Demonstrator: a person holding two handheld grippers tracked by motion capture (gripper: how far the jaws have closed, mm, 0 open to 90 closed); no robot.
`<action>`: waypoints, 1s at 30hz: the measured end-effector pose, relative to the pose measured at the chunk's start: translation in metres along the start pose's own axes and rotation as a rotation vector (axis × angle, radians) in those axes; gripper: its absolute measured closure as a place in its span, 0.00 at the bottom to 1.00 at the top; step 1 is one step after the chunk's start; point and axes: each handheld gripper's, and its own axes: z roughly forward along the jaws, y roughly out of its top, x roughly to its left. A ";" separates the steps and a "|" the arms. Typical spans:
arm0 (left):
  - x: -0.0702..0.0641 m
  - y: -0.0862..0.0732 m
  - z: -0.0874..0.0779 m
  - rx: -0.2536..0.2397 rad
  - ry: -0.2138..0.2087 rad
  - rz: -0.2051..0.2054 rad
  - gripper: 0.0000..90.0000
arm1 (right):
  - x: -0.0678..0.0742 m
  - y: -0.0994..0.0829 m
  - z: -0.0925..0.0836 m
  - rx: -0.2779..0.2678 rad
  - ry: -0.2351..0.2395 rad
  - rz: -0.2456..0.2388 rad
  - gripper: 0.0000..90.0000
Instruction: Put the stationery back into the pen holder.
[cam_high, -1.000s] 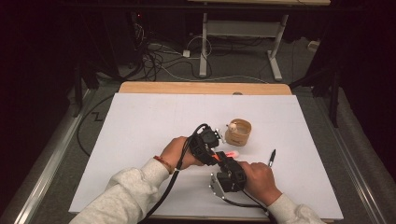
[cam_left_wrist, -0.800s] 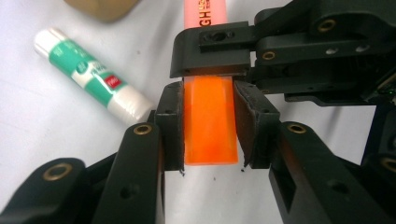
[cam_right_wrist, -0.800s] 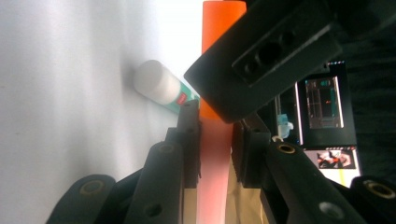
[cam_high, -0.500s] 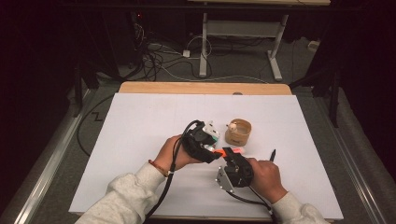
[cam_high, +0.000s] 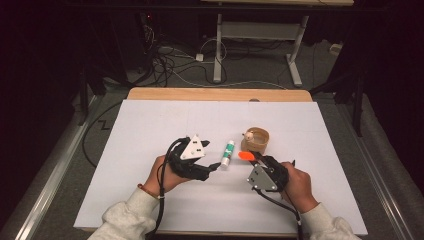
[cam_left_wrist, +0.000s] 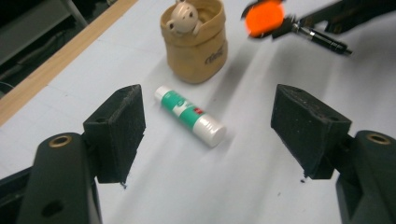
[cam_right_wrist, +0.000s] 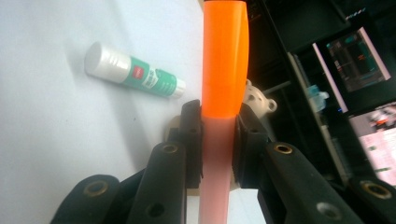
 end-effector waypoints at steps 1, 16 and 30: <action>0.000 -0.005 -0.002 -0.008 0.030 0.002 0.28 | -0.004 -0.002 -0.001 -0.009 0.010 0.028 0.86; 0.009 -0.080 -0.037 -0.032 0.220 -0.066 0.23 | -0.045 -0.028 -0.009 -0.134 0.110 0.372 0.86; 0.001 -0.108 -0.048 -0.040 0.276 -0.102 0.23 | -0.073 -0.040 0.002 -0.239 0.132 0.566 0.86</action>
